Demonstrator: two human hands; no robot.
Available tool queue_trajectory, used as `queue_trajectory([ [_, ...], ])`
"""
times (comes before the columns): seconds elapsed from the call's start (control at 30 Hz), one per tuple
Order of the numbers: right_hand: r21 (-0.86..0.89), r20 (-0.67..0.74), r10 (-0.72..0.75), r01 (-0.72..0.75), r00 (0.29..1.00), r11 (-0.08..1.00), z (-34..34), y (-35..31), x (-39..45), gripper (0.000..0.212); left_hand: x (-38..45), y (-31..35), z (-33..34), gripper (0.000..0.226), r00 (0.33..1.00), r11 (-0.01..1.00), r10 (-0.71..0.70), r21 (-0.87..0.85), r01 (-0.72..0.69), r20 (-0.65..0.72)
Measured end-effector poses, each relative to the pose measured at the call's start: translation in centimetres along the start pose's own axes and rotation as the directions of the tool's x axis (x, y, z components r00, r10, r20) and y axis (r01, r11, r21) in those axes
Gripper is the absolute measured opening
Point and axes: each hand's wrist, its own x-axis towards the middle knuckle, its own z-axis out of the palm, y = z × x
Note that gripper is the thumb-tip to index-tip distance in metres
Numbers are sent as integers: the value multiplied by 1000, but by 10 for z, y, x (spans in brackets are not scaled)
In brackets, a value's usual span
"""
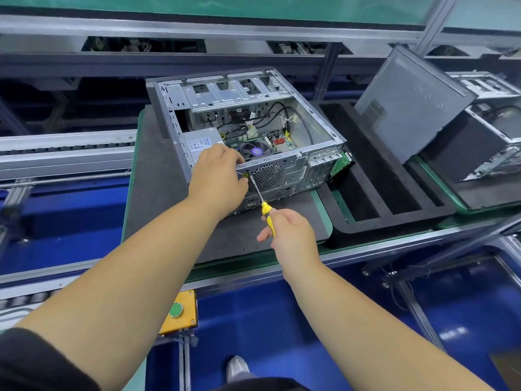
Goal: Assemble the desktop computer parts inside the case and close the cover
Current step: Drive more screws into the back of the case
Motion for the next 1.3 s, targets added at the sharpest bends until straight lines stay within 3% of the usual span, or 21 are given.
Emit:
queue_trajectory([
  [0.3, 18, 7, 81, -82, 997, 997, 2, -9, 3, 30, -2, 1, 3, 38, 999, 1000, 4, 30, -3, -39],
  [0.53, 169, 104, 190, -206, 976, 964, 2, -18, 3, 27, -3, 2, 8, 40, 997, 996, 19, 87, -13, -70],
  [0.73, 226, 88, 166, -182, 982, 957, -4, -22, 1, 23, 7, 2, 6, 34, 995, 995, -95, 5, 95, -20],
  [0.93, 145, 150, 365, -386, 919, 911, -5, -37, 4, 44, 12, 2, 4, 30, 987, 987, -151, -49, 153, 46],
  [1.0, 207, 191, 406, -441, 894, 873, -6, -38, 5, 46, 11, 1, 4, 32, 989, 988, -142, -47, 144, 46],
  [1.13, 363, 227, 344, -407, 911, 838, -9, -34, 0, 28, 12, -1, 3, 33, 990, 990, -132, -49, 134, 51],
  [1.23, 342, 189, 327, -374, 926, 862, -7, -35, -1, 20, 13, 0, 2, 33, 990, 991, -125, -48, 129, 63],
  [1.3, 297, 171, 365, -401, 915, 867, -5, -38, 0, 28, 13, 0, 1, 34, 990, 991, -121, -52, 125, 73],
])
